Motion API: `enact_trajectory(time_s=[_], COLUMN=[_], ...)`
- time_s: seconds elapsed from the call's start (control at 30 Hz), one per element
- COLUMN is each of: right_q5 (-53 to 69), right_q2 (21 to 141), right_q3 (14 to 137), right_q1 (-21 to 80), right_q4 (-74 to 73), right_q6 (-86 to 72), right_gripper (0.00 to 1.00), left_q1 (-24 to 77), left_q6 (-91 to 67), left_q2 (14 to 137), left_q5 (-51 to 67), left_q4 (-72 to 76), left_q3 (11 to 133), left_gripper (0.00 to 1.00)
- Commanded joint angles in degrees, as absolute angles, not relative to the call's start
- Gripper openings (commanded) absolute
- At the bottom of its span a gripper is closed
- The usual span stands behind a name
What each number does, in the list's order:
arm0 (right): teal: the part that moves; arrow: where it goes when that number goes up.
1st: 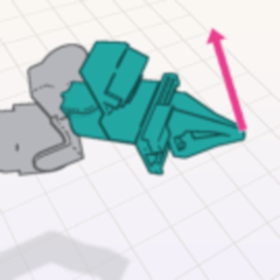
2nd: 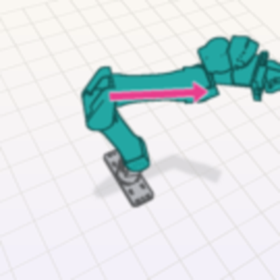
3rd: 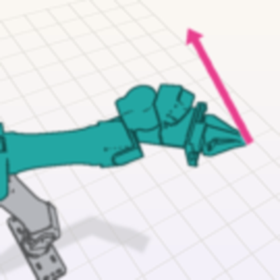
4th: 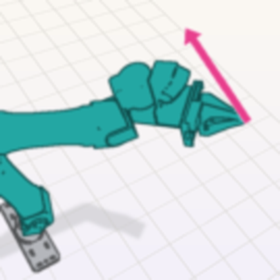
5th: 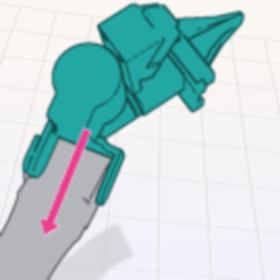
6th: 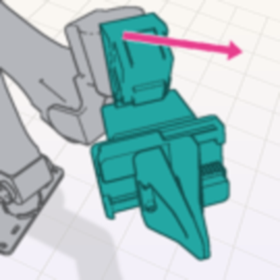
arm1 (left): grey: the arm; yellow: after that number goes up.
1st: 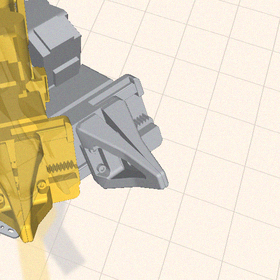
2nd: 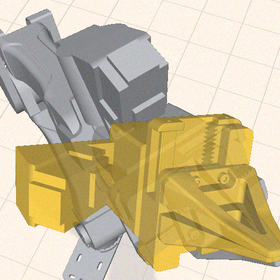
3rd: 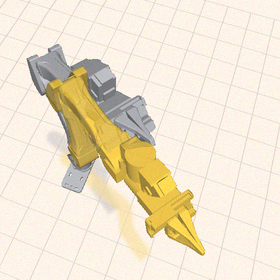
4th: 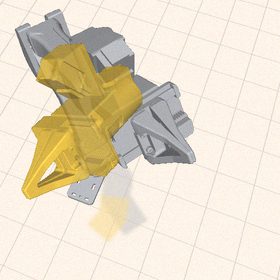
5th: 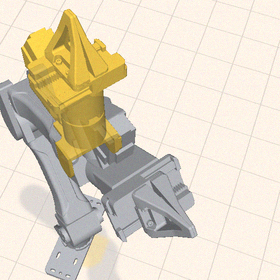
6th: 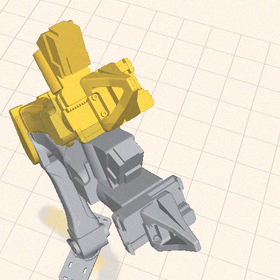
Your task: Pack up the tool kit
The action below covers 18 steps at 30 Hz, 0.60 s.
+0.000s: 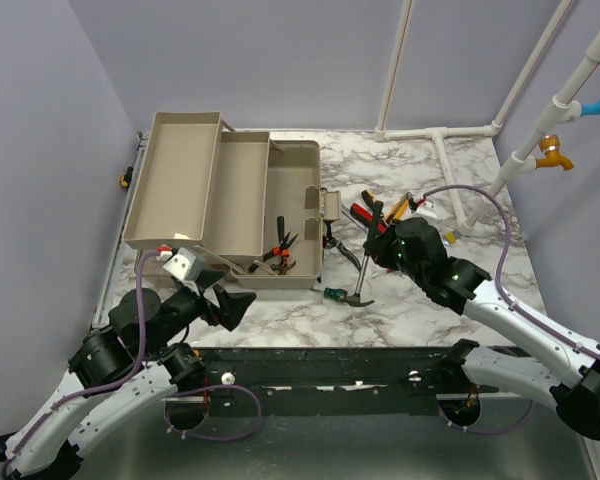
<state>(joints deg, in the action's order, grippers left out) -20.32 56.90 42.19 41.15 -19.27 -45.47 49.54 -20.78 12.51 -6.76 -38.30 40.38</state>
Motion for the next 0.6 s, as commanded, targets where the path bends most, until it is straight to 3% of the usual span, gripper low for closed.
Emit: enact_trajectory(time_s=[0.0,0.2,0.57], right_q5=[-11.5,-4.3,-3.7], right_q2=[56.4,65.9,87.5], right_q3=[45.8,52.1,67.0], right_q1=[41.2,41.2,41.2], right_q4=[-11.4,-4.1,2.7], right_q6=[-39.6,-41.0,-43.6], right_gripper=[0.01,0.01,0.01], left_q1=[49.7,49.7,49.7], left_q6=[-20.5,-20.3,-20.8], left_q2=[12.7,15.4,10.9], left_q5=[-6.2,-6.2,-7.8], left_q4=[-36.5,-37.3,-37.0], left_q3=[39.7,40.6,39.7], left_gripper=[0.99,0.99,0.99])
